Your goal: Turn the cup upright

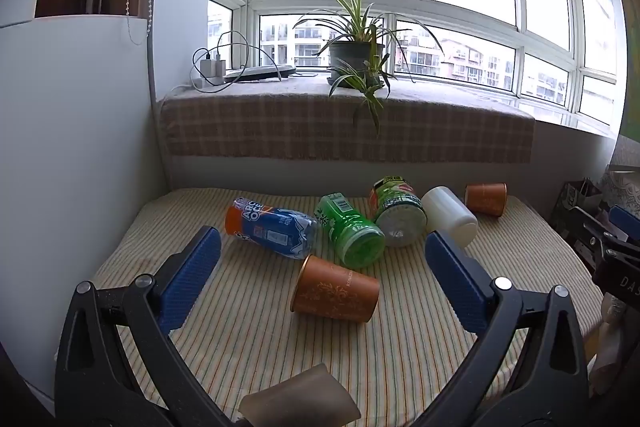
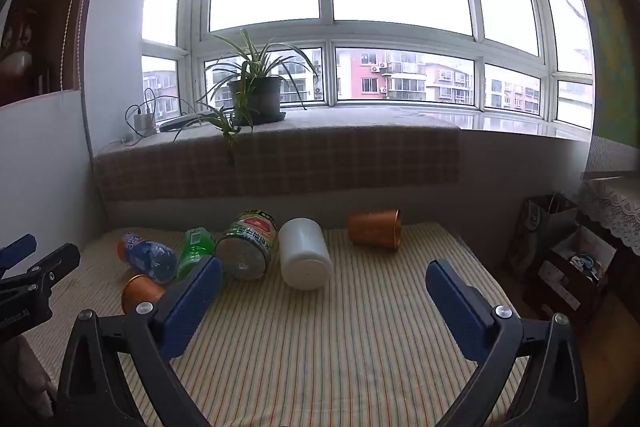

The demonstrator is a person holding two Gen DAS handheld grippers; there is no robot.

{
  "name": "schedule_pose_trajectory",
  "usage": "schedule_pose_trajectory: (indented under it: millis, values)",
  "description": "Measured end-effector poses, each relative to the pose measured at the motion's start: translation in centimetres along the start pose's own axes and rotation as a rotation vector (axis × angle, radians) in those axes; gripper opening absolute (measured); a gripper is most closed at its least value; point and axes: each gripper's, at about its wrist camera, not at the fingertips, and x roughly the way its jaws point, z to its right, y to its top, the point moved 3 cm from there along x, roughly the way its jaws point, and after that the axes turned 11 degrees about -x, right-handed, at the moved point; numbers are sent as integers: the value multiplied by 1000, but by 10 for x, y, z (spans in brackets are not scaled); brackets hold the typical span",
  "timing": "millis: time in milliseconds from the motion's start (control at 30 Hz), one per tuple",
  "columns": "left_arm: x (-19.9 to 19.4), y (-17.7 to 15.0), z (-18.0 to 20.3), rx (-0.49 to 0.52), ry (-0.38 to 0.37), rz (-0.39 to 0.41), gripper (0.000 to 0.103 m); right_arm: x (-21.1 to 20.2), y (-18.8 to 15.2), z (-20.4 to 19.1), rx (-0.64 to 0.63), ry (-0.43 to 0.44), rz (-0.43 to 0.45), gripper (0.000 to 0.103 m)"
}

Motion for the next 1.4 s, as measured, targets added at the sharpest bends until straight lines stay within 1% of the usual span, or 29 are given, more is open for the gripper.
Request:
schedule_pose_trajectory:
  millis: [200, 233, 533, 1400]
  values:
    - [4, -1, 1, 5, 0, -8, 103, 0, -1, 2, -12, 2, 0, 103]
    - [0, 0, 0, 3, -2, 9, 103, -3, 3, -1, -10, 4, 2, 103]
    - [1, 0, 1, 5, 0, 4, 103, -4, 8, 2, 0, 18, 5, 103]
    - [-2, 1, -2, 1, 3, 3, 103, 2, 1, -7, 2, 46, -19, 103]
